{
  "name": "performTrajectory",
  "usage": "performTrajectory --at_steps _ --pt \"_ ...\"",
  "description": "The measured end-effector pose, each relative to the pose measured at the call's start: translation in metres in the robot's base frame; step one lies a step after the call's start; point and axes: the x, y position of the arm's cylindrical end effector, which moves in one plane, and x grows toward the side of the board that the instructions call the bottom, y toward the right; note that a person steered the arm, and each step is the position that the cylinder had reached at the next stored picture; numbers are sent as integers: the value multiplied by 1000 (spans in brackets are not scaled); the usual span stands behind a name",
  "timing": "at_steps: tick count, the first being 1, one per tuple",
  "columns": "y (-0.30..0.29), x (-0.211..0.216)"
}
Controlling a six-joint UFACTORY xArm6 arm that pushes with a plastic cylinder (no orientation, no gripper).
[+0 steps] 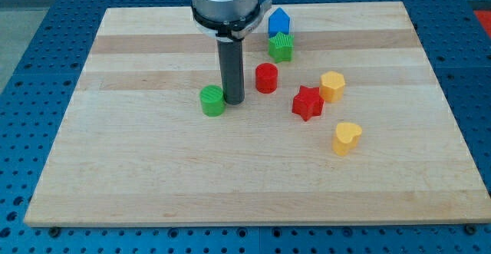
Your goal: Push the red circle below the green star
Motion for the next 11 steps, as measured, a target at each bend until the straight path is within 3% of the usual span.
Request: performTrajectory --at_steps 4,11 --pt "38 -33" --pt "79 -18"
